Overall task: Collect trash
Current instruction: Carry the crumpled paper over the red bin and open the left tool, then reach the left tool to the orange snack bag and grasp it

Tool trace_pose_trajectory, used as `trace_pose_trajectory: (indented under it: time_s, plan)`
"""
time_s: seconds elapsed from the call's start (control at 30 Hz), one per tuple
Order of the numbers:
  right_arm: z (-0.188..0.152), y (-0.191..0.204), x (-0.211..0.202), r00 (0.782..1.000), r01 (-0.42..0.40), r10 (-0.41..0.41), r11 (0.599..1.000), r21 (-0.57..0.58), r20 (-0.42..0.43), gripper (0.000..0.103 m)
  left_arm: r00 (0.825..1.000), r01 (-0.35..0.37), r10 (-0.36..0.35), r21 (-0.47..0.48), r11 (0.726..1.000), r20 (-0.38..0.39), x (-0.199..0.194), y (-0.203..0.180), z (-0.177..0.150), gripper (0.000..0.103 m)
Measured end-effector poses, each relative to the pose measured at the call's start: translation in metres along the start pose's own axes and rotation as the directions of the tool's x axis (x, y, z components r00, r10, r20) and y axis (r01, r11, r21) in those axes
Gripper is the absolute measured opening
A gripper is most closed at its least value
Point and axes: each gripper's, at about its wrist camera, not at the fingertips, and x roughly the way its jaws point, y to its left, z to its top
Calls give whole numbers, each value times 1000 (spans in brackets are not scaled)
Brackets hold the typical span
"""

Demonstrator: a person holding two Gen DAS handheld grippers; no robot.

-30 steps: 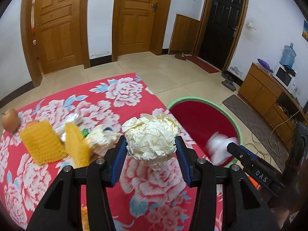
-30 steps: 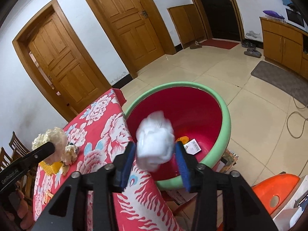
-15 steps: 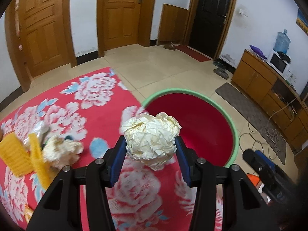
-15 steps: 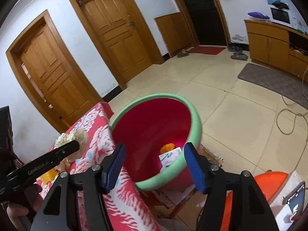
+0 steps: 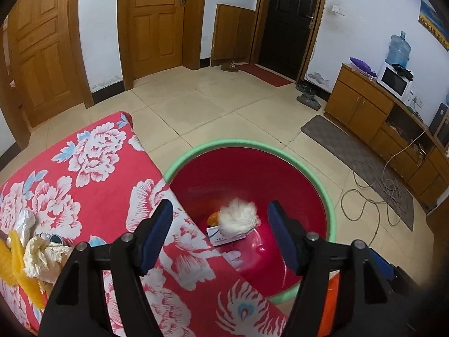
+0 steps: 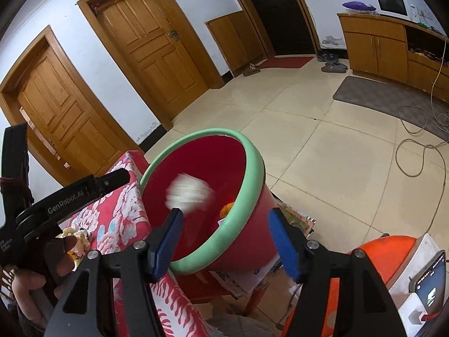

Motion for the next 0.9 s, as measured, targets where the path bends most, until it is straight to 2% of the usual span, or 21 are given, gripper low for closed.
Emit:
trace_pose_trajectory:
  time_s: [0.2, 0.4, 0.53, 0.73, 0.9]
  plan:
    - [-1, 2, -5, 1000, -11, 11, 1000, -3, 8, 66, 1000, 12, -13, -43, 999, -12, -7, 3, -9, 70]
    - [-6, 11, -20, 999, -40, 40, 999, -24, 17, 66, 1000, 24, -24, -101, 995, -7, -32, 14, -22, 70]
    - [-6, 17, -28, 998, -58, 59, 998, -31, 25, 66, 999, -36, 39, -127, 991, 23, -53, 25, -34, 71]
    - [-15, 28, -35, 996, -90, 91, 995, -53, 7, 66, 996, -74, 81, -196, 978, 26, -84, 46, -56, 72]
    - [-22, 39, -43, 992, -126, 126, 989, -77, -5, 66, 987, -152, 162, -241, 959, 22, -111, 64, -76, 72]
